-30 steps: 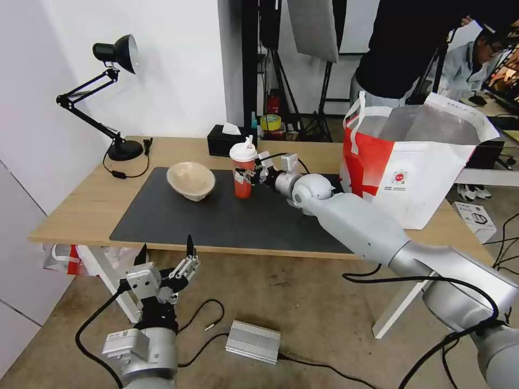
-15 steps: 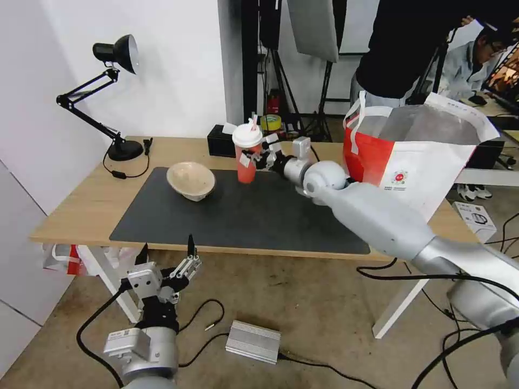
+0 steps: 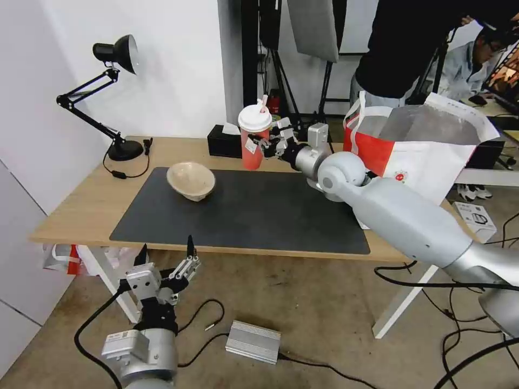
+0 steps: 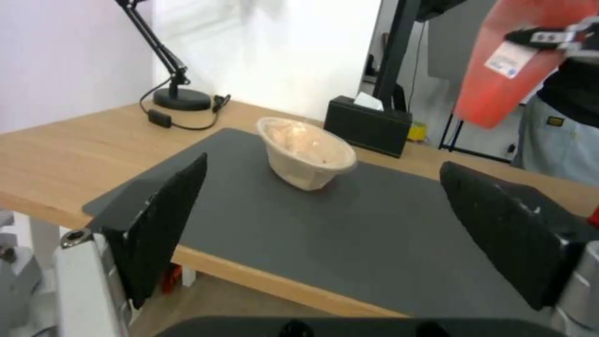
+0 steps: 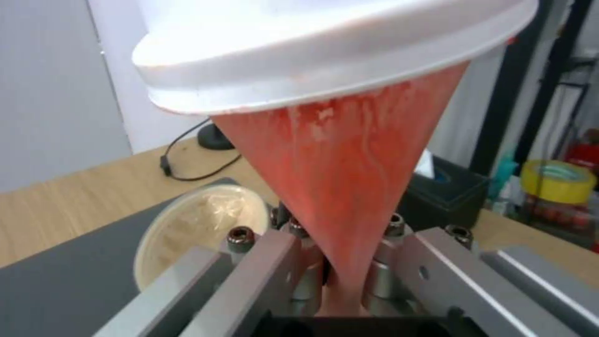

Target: Pick up the trash from the table and place it into the takeout bag.

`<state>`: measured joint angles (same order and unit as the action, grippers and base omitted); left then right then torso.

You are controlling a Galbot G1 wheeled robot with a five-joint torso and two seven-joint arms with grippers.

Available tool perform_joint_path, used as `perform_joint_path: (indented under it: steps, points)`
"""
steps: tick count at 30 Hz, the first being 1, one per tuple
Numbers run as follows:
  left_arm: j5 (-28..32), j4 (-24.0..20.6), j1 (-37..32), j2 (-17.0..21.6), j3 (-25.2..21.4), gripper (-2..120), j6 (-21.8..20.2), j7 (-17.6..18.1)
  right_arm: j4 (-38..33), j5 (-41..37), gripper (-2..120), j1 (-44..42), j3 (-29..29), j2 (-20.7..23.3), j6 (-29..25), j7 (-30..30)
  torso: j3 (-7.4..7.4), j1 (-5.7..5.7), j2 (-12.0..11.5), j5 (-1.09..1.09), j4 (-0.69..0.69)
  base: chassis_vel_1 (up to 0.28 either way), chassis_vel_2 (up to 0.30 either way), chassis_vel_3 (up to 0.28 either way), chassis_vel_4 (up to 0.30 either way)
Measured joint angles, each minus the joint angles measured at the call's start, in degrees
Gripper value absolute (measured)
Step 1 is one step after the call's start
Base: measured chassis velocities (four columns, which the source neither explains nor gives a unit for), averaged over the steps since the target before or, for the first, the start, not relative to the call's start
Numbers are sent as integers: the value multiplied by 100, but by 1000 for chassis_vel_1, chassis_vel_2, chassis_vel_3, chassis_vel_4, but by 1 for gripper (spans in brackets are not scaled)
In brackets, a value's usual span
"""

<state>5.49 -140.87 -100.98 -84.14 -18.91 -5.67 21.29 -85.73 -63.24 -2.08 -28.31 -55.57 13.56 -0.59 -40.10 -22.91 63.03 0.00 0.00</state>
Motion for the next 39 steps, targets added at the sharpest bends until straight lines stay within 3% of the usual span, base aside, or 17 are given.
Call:
perform_joint_path:
  steps: [15, 20, 39]
  points:
    - [-26, -52, -32, 71, 43, 100, 9, 1, -914, -587, 3, 232, 171, 1060, 106, -390, 0, 0, 0, 1, -1, 0, 0, 0, 0]
    - [-114, -10, -64, 56, 164, 100, 58, 1, -1328, -765, 3, -19, 602, 1607, 129, -401, 0, 0, 0, 1, -1, 0, 0, 0, 0]
    - [-115, -57, -68, 116, 224, 100, 46, 0, -1642, -1102, 3, -248, 1258, 2513, 143, -356, 0, 0, 0, 0, 0, 0, 0, 0, 0]
